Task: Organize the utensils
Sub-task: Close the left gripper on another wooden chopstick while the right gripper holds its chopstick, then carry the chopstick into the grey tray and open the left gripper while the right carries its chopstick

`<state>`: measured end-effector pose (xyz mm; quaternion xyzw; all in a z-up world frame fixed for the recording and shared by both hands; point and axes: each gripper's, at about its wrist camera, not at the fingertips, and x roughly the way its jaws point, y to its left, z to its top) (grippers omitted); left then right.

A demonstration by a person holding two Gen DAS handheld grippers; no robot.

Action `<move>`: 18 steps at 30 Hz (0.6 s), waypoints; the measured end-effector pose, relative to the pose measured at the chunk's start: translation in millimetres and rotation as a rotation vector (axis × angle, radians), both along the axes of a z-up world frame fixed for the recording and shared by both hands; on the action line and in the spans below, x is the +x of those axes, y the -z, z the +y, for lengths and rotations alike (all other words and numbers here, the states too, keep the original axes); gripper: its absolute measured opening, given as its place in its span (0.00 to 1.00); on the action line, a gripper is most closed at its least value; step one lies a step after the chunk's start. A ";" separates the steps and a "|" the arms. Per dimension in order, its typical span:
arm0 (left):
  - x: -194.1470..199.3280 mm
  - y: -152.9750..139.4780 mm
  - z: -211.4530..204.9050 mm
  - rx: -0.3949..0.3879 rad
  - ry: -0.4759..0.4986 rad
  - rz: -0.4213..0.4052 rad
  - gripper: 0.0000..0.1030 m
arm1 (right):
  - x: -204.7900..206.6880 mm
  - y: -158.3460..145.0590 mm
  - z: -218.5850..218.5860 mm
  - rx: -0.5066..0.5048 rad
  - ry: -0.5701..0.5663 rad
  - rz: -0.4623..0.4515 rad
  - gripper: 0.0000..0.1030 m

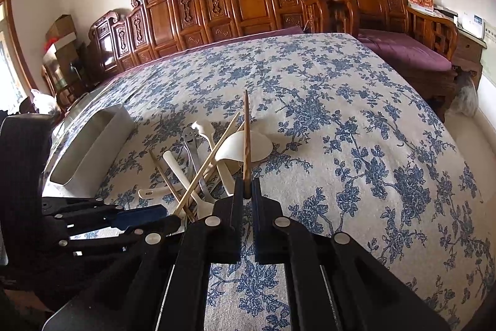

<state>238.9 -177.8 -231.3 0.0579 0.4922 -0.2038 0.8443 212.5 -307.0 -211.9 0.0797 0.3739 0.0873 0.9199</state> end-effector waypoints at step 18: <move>-19.1 -22.6 18.3 0.011 0.005 -0.062 0.04 | -4.5 -2.3 7.5 -0.014 -0.012 -0.018 0.06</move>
